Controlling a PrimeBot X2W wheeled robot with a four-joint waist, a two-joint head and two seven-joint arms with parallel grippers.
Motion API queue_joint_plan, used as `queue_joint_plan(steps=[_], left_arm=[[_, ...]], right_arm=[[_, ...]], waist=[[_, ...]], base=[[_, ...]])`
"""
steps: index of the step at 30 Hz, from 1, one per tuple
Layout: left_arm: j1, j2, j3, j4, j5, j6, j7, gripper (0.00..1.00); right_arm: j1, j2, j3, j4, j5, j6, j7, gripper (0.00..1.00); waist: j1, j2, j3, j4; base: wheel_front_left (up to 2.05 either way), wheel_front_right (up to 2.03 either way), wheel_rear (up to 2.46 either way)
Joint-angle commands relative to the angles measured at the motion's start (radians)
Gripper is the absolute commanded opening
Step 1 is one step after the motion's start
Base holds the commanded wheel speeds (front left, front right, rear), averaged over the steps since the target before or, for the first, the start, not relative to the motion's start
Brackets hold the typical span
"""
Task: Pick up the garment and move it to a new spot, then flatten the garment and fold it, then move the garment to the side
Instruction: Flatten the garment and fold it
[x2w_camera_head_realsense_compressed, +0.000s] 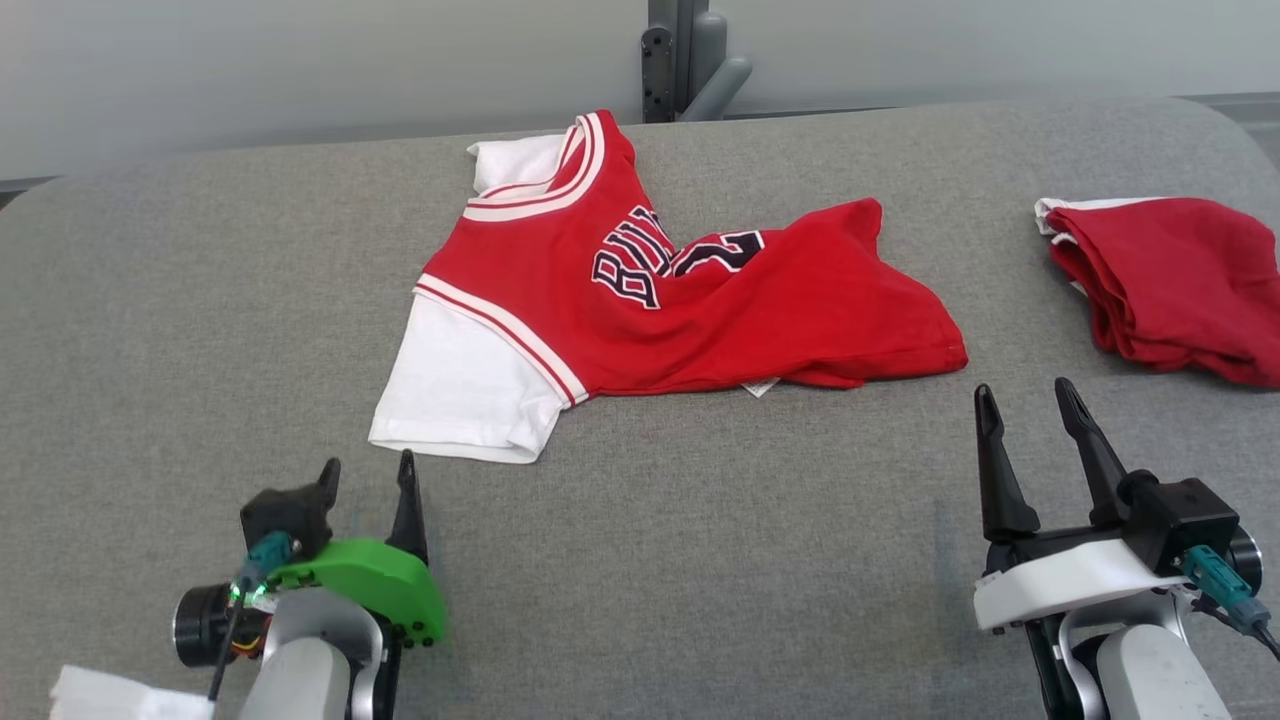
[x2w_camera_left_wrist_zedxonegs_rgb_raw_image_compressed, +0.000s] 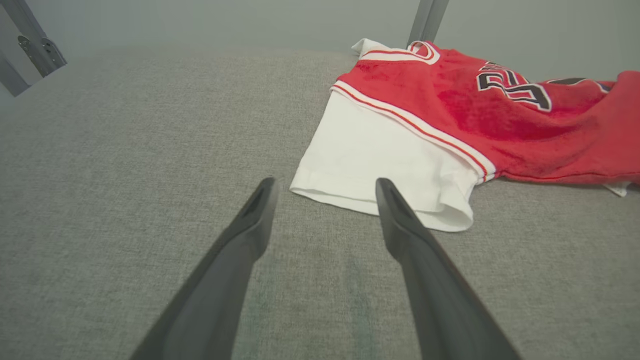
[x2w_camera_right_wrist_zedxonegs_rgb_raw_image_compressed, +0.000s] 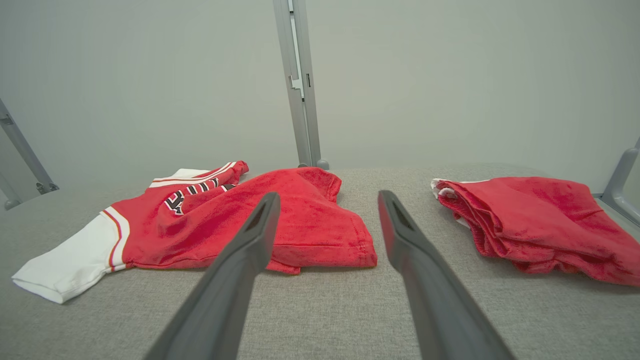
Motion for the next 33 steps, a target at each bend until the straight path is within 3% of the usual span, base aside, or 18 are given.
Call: queue_joint_plan(steps=[1,7,19,20,21,22,24,28,33], left_arm=[[-0.051,0.02,0.007,0.037,-0.01,0.005,0.035,1.0],[-0.173,0.036,0.041,0.173,-0.046,0.027,0.13,1.0],[-0.289,0.027,0.038,0.356,-0.075,0.014,0.157,1.0],[-0.292,0.026,0.037,0.367,-0.077,0.015,0.154,0.83],[-0.296,0.025,0.037,0.379,-0.079,0.014,0.15,0.49],[-0.299,0.024,0.035,0.388,-0.079,0.012,0.145,0.36],[-0.308,0.021,0.032,0.402,-0.082,0.003,0.125,0.0],[-0.316,0.015,0.022,0.417,-0.09,-0.015,0.094,0.0],[-0.292,0.008,0.028,0.391,-0.109,-0.036,-0.019,0.0]], right_arm=[[-0.017,0.0,0.001,-0.001,0.005,-0.002,-0.003,1.0],[-0.038,0.0,0.006,-0.005,0.011,-0.002,-0.003,1.0],[-0.058,0.0,0.005,0.002,0.015,-0.002,-0.003,1.0],[-0.059,0.0,0.004,0.002,0.014,-0.002,-0.003,1.0],[-0.06,0.0,0.003,0.003,0.014,-0.002,-0.003,1.0],[-0.061,0.0,0.003,0.003,0.014,-0.002,-0.003,1.0],[-0.061,0.0,0.002,0.004,0.014,-0.002,-0.003,1.0],[-0.058,0.0,-0.003,0.007,0.016,-0.002,-0.003,1.0],[-0.041,0.0,-0.019,0.026,0.02,-0.002,-0.003,1.0]], waist=[[0.0,0.0031,0.027,-0.015],[0.0,0.0031,0.067,-0.038],[0.0,0.0031,0.096,-0.075],[0.0,0.0031,0.096,-0.076],[0.0,0.0031,0.096,-0.077],[0.0,0.0031,0.096,-0.077],[0.0,0.0031,0.096,-0.077],[0.0,0.0031,0.093,-0.072],[0.0,0.0031,0.081,-0.054]], base=[[0.0,0.0,0.0],[0.0,0.0,0.0],[0.0,0.0,0.0],[0.0,0.0,0.0],[0.0,0.0,0.0],[0.0,0.0,0.0],[0.0,0.0,0.0],[0.0,0.0,0.0],[0.0,0.0,0.0]])
